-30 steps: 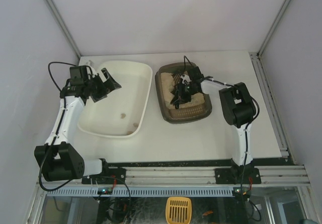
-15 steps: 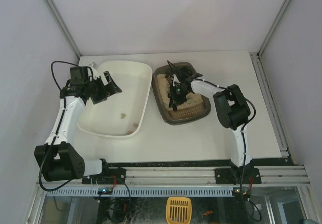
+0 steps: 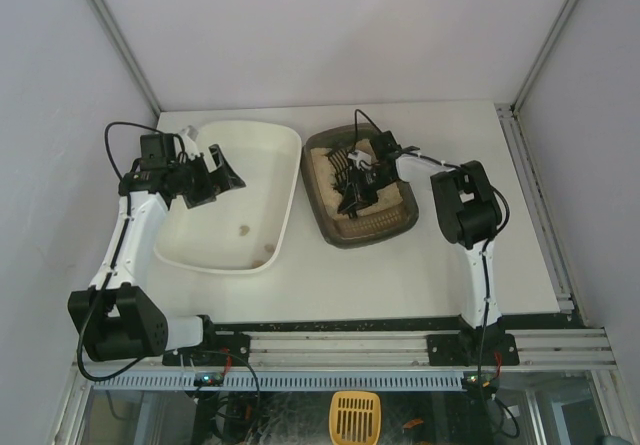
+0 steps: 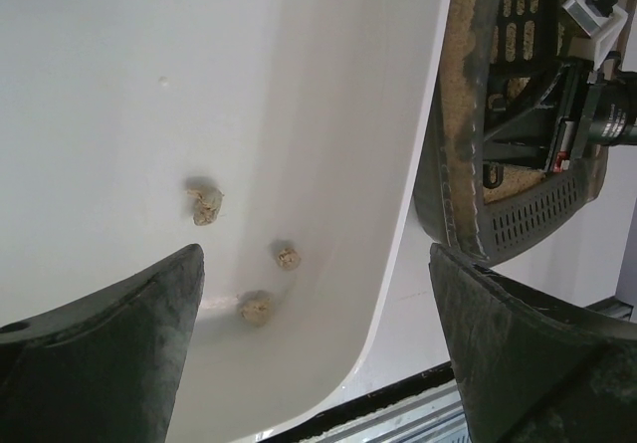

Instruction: Clean the litter box

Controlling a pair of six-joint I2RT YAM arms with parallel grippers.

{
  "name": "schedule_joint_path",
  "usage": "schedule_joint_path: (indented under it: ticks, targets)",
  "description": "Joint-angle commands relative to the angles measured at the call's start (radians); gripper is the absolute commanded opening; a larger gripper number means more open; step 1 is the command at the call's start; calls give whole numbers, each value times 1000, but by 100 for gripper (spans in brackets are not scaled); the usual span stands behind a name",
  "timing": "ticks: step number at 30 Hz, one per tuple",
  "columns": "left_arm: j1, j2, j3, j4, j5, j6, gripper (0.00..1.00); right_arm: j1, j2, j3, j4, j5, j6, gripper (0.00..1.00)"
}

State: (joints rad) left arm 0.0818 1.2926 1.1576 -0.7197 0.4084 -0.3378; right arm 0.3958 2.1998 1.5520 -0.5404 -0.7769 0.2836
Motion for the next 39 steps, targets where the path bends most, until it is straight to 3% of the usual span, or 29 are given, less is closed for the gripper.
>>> schedule_joint_path:
  ticks: [1, 10, 23, 33, 39]
  targets:
    - [6, -39, -33, 5, 49, 31, 98, -8, 16, -14, 27, -253, -26, 0]
    - [6, -41, -21, -18, 80, 58, 97, -43, 4, -9, -95, -298, -128, 0]
    - [-15, -49, -11, -60, 73, 99, 97, -159, -122, -262, 239, -400, 82, 0]
    - [-24, -60, 53, -150, -15, 153, 97, -185, -158, -288, 354, -381, 199, 0]
    - [-24, -70, 78, -180, -76, 156, 97, -192, -186, -335, 522, -414, 344, 0]
